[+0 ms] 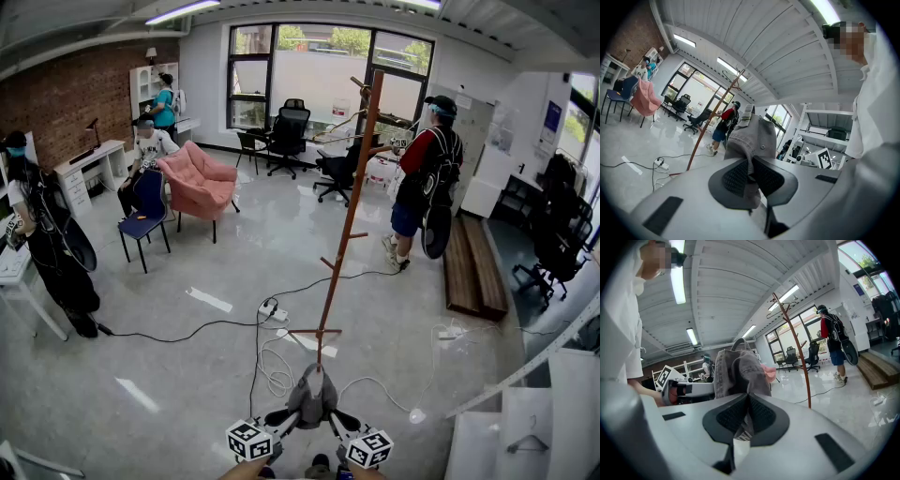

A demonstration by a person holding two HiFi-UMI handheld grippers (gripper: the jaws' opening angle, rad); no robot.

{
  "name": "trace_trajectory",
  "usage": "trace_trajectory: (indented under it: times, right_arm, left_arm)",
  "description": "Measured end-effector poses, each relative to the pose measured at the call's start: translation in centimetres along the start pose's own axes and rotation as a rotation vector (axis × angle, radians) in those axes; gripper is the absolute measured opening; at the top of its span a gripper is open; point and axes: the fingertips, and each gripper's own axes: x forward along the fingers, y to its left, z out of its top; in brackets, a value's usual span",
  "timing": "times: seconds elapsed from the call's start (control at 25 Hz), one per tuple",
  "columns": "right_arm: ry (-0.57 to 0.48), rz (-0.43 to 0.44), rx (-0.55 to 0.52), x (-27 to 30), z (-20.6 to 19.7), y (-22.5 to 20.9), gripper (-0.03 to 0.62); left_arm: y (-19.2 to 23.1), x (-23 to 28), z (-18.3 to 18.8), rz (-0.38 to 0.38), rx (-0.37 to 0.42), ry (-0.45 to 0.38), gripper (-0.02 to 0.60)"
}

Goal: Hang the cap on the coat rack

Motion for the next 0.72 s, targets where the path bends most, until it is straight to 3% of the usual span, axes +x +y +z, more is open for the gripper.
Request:
trace_trajectory:
  times: [0.2, 0.72]
  right_arm:
    - [-0.023, -0.014, 0.001, 1.7, -1.9, 2.5, 0.028]
    - [-0.069, 0.014, -0.049, -0.4, 1.0, 2.8, 0.028]
  left_arm:
    - [3.1, -2.9, -0.4, 0.016, 0.013, 0.003, 0.037]
    - [0.1, -2.4, 1.5, 0.041, 0.053, -0.04, 0.035]
